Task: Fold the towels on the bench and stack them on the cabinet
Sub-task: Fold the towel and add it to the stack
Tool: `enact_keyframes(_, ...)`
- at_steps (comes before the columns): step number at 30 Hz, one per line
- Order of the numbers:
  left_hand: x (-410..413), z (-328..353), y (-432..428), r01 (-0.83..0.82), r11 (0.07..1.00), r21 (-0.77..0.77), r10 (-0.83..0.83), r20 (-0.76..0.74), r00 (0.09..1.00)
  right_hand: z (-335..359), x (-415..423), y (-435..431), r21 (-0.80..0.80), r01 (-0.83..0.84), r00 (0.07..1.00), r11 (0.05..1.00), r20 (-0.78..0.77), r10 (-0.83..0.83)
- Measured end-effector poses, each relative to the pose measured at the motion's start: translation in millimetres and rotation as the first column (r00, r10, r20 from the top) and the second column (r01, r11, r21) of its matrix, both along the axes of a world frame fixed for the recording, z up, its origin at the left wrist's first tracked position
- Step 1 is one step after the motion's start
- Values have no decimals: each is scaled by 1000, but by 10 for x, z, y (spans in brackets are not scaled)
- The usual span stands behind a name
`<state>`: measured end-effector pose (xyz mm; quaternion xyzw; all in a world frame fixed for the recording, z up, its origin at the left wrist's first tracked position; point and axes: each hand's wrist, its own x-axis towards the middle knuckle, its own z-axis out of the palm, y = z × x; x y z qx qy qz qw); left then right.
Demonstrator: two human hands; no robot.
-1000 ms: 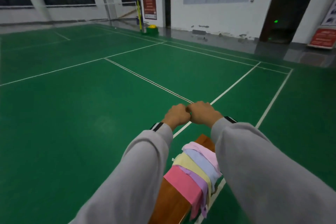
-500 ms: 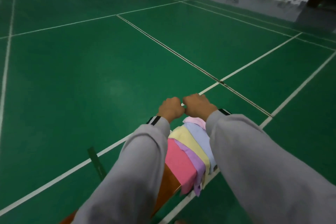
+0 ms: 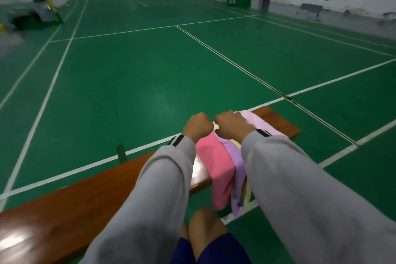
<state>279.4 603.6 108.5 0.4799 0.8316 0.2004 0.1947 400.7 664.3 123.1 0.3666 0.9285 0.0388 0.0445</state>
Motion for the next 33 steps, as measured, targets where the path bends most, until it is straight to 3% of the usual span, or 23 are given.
enact_keyframes(3,373,74,-347,22,1000,1,-22,-17,1000,-65,348,-398,-11,-49,999,999,7,49)
enact_keyframes(6,664,115,-568,23,999,32,-22,-46,999,-102,598,-595,-24,-54,993,998,-107,51)
enact_keyframes(12,1097,161,-637,74,996,46,-70,-79,994,-187,973,-652,-139,42,983,989,-171,-66)
enact_keyframes(23,1212,-170,377,260,965,-42,-263,-112,958,-427,1166,289,-204,220,967,954,-87,-241)
enact_keyframes(33,1285,-754,1399,342,936,-80,-341,25,940,-1159,1187,1284,-239,357,930,903,3,-367)
